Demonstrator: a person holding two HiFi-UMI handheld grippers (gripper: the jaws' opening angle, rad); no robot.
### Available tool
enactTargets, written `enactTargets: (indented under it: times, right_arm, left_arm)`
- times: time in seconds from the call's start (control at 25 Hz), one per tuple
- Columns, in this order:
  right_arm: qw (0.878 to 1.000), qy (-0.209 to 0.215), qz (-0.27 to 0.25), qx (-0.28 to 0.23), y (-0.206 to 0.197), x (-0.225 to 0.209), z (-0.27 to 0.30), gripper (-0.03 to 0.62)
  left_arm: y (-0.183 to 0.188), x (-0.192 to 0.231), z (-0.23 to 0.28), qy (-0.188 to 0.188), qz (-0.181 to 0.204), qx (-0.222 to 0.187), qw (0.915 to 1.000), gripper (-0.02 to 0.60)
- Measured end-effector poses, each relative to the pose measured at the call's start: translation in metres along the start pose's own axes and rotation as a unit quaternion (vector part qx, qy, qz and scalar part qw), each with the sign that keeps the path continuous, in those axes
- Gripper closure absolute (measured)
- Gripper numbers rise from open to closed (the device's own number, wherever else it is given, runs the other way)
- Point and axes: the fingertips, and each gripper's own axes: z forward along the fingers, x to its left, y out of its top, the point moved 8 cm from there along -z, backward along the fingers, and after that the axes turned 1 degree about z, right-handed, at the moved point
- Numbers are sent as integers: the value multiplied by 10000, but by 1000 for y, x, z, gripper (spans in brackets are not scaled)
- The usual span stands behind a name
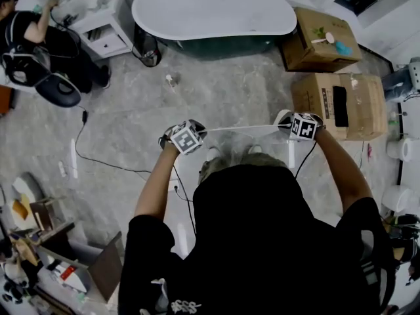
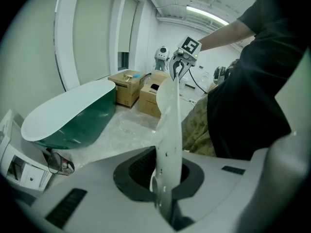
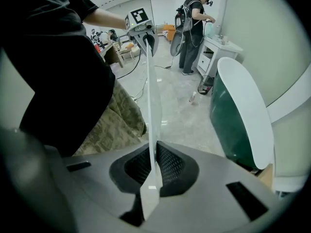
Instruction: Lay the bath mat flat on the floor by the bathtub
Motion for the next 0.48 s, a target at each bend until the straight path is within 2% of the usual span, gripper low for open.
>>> enactTargets:
  times: [0.16, 0.32, 0.48]
  right_arm:
    - [9999, 16, 109, -14, 8, -23, -2, 565]
    - [9999, -135, 80, -39, -2, -39, -3, 565]
    - [9991, -179, 274, -264, -13, -75, -2, 565]
  left_arm:
    - [1, 21, -4, 25, -169, -82, 9998, 555]
    - [10, 29, 8, 40, -327, -18, 9995, 555]
    - [27, 48, 16, 30, -485, 0, 9988, 555]
